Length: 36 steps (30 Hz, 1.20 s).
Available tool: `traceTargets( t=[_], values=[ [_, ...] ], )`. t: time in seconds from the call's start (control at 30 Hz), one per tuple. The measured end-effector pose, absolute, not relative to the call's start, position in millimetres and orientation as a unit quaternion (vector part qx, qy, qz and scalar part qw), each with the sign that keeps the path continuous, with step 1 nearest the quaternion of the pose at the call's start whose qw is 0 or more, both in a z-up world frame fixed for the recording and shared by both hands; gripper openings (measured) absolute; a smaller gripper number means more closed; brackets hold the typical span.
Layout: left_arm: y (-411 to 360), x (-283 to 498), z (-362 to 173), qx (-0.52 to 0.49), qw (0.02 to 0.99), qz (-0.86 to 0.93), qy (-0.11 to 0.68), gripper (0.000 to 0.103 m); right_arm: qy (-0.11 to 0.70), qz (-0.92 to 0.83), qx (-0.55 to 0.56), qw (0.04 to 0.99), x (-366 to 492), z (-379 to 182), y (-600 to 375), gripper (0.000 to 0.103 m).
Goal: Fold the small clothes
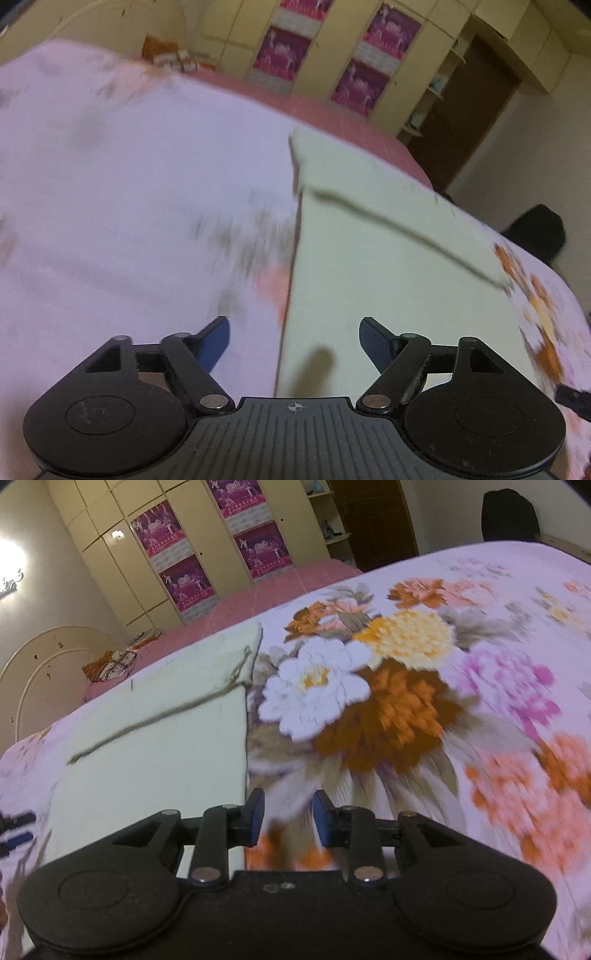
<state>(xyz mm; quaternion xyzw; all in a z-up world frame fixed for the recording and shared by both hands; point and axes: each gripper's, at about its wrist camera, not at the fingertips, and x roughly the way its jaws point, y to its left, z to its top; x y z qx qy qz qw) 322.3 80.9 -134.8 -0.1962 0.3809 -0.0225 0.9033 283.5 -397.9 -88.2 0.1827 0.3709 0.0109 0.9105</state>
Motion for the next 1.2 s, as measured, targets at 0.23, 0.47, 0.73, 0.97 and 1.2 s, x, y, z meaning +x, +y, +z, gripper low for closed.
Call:
traceTargets(
  t=[0.23,0.47,0.73,0.97,1.2],
  values=[
    [97.2,236.6,-145.3,-0.249,0.867,-0.087,0.422,0.061,0.424,0.046,0.213,0.879,217.6,-91.6,-394.7,0.042],
    [111.6,187.3,-164.1,-0.325,0.825,-0.148,0.438,0.059,0.447,0.083,0.275,0.847,147.6,-107.1,-393.0,0.047],
    [107.0,194.3,-180.8,-0.357,0.811,-0.15,0.438,0.029,0.43,0.12,0.396,0.802,142.7,-131.1,-398.9,0.036],
    [79.9,194.1,-153.0,-0.229,0.867,-0.109,0.429,0.004,0.447,0.124,0.378,0.801,160.6,-135.0,-391.2,0.006],
    [58.8,192.6,-131.2,-0.122,0.899,-0.092,0.41,0.004,0.411,0.119,0.304,0.851,153.6,-107.4,-379.7,0.004]
  ],
)
